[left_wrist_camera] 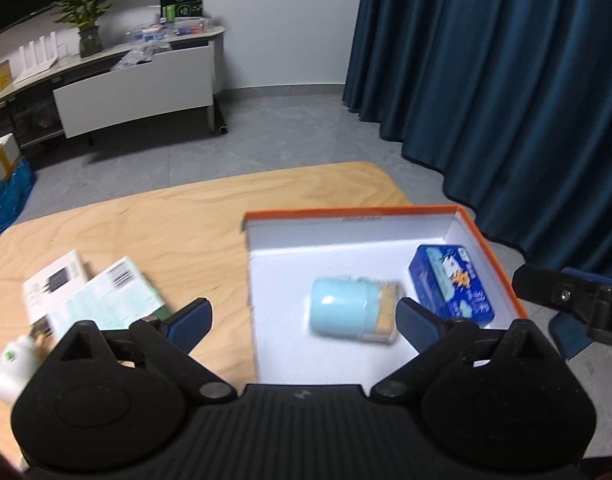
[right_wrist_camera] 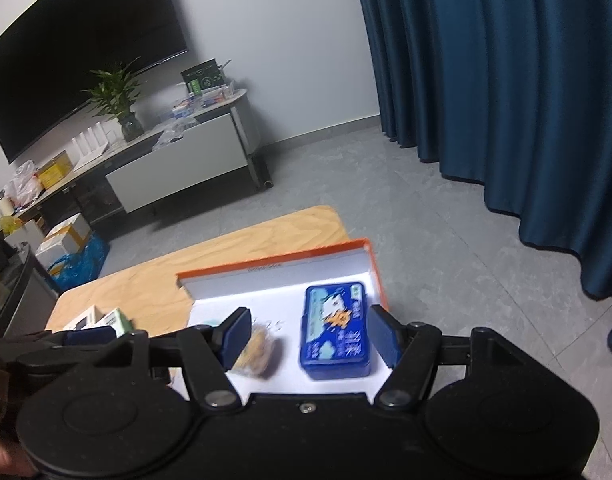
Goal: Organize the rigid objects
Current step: 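Release the jar with the left tool while the right tool releases the tin in the lid, then move both tools back toward the remaining items on the table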
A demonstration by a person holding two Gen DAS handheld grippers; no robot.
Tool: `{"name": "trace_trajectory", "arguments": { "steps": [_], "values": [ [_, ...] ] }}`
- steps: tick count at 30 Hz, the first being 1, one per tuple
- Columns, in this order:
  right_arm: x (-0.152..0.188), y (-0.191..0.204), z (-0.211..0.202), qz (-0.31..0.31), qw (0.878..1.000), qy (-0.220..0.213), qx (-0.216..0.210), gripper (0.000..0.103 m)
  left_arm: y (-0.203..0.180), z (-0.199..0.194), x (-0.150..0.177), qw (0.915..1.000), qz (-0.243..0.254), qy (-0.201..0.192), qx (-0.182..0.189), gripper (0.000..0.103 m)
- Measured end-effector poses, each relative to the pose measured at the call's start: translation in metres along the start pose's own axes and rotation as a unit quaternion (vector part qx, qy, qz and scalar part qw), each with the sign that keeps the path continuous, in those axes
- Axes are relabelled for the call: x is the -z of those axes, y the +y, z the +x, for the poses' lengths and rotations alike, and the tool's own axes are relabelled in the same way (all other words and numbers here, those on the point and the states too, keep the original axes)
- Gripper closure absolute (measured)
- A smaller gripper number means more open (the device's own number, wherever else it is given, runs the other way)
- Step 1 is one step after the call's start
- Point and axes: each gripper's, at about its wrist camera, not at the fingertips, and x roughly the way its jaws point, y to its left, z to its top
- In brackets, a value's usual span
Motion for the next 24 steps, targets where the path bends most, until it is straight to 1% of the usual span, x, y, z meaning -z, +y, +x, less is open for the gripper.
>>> {"name": "trace_trajectory", "arguments": {
  "steps": [7,9,13,24],
  "values": [
    [0.012,0.016,-0.009,-0.011,1.000,0.012,-0.010,0.025,0.016,-0.023,0.012,0.9996,-0.010,0.003,-0.026,0.002],
    [0.015,0.020,-0.011,-0.014,1.000,0.013,-0.015,0.025,0.021,-0.030,0.015,0.9995,-0.016,0.003,-0.026,0.002],
    [0.019,0.028,-0.010,-0.020,0.999,0.022,-0.021,0.025,0.031,-0.041,0.020,0.9991,-0.019,-0.003,-0.037,0.001],
    [0.029,0.057,-0.011,-0.044,0.998,0.034,-0.039,0.025,0.060,-0.057,0.031,0.9972,-0.050,-0.013,-0.053,0.001]
  ]
}}
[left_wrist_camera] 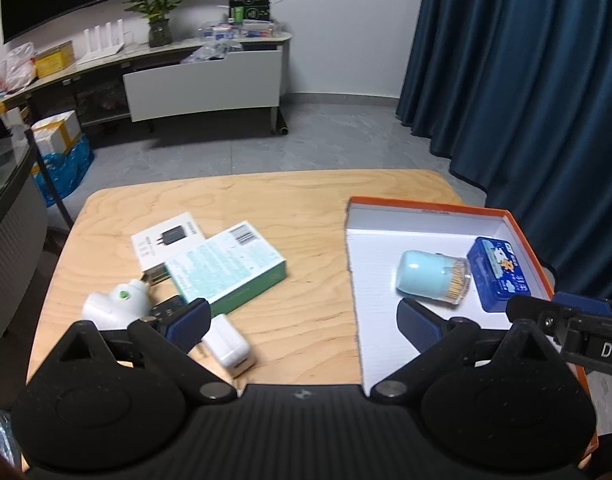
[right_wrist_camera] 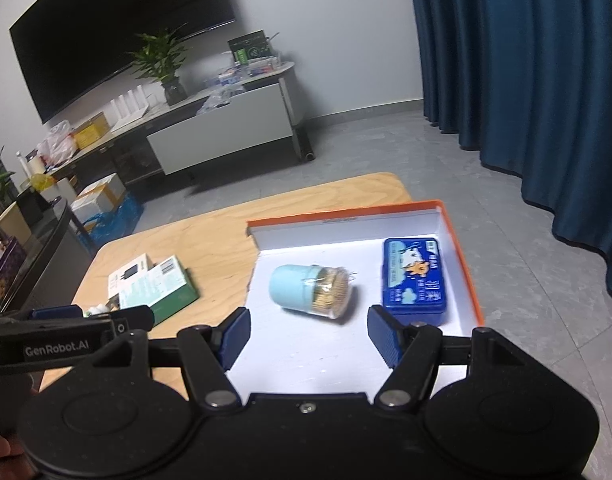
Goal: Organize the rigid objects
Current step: 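Move both tools back toward the remaining items on the table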
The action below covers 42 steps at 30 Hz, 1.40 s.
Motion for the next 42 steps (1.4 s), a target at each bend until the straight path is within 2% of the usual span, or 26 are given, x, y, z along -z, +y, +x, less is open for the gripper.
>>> {"name": "trace_trajectory", "arguments": {
  "steps": [15,28,37,42],
  "values": [
    [0.005,0.044,0.010,-0.036,0.999,0.017,-0.028,0.025,0.035,-0.010,0.008,0.9994,-0.031,-0.006,-0.016,0.001],
    [0.016,0.075,0.016,-0.061,0.996,0.032,-0.050,0.024,0.062,-0.019,0.016,0.9983,-0.056,-0.011,-0.013,0.001],
    [0.029,0.092,0.021,-0.074,0.994,0.047,-0.064,0.024,0.095,-0.023,0.031,0.9958,-0.086,0.000,-0.032,0.001],
    [0.037,0.099,0.024,-0.084,0.992,0.057,-0.073,0.024,0.107,-0.024,0.040,0.9954,-0.087,0.000,-0.040,0.001]
  ]
}}
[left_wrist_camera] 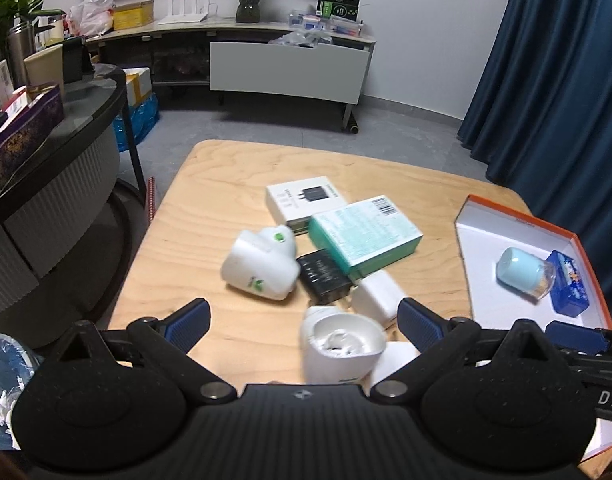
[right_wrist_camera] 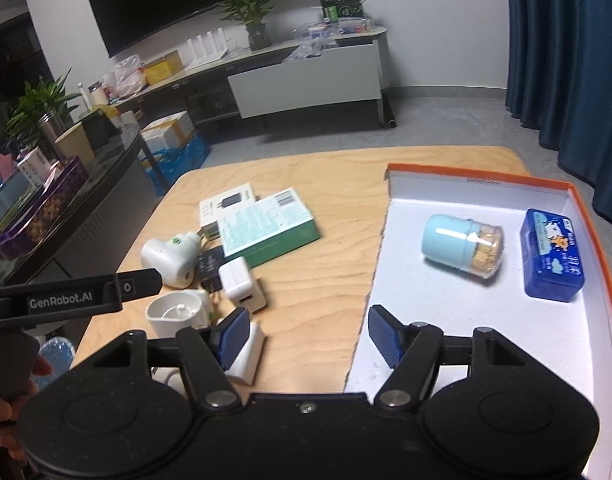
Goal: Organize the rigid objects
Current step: 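Move both tools back toward the remaining items on the table, then grasp the white SUPERB cup with the left tool while the right tool grasps the white charger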
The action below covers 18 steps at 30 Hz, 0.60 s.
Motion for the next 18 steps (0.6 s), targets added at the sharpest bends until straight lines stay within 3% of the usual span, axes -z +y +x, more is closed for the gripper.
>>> {"name": "trace_trajectory", "arguments": {
  "steps": [9,18],
  "values": [
    [0.012,0.004,0.006,-0.006,1.000,0.016,-0.013,0.024,0.038,0.004,0.030,0.9997,-0.020,0.011,-0.001,0.000],
    [0.019,0.003,0.013,-0.002,1.000,0.027,-0.013,0.024,0.011,0.017,0.038,0.9983,0.043,0.006,0.039,0.000]
  ]
}}
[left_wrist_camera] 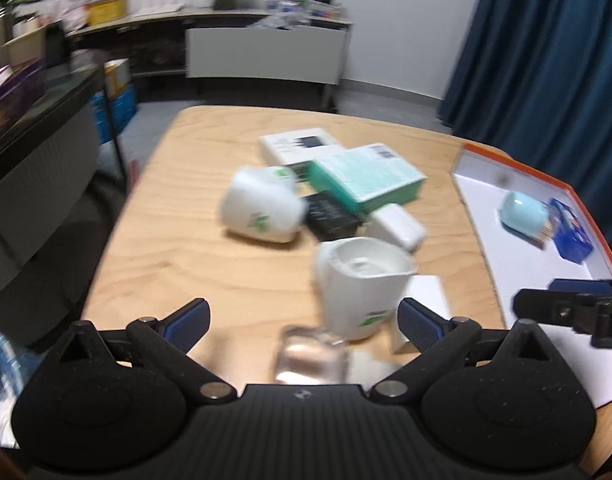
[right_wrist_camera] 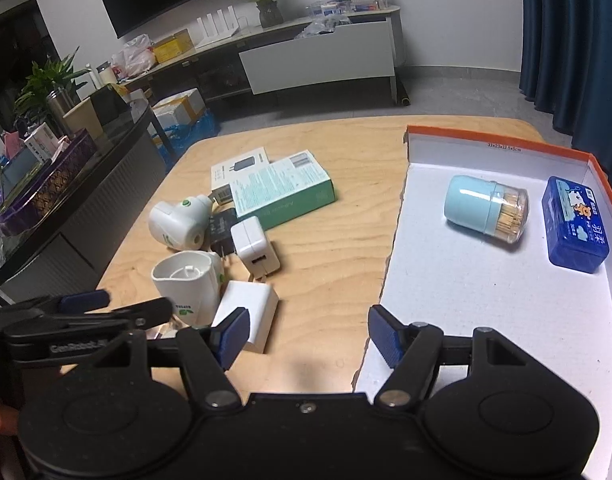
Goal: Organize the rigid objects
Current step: 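Grasp the white SUPERB cup with the left tool while the right tool grasps the white charger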
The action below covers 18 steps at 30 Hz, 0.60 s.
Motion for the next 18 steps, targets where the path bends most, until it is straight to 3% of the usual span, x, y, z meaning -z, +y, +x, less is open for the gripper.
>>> {"name": "trace_trajectory", "arguments": {
  "steps": [4,9,14,18],
  "values": [
    [0.000,-0.002,-0.001,0.002,1.000,0.000,0.002,0.024,-0.015,0.017,0.000,0.9994,0.032,-0.004,-0.010,0.001],
    [0.001,-0.001,0.000,0.000,1.000,0.002,0.002,0.024,-0.007,0.032,-0.003,0.9999,-0.001,-0.009,-0.010,0.009],
    [0.004,0.006,0.004,-0.013,1.000,0.008,-0.006,0.024,0.000,0.042,-0.006,1.0000,-0.009,-0.003,0.003,0.042],
    [0.005,0.013,0.007,-0.023,1.000,0.013,-0.013,0.024,0.001,0.040,-0.004,1.0000,-0.002,-0.008,0.004,0.046]
  ]
}}
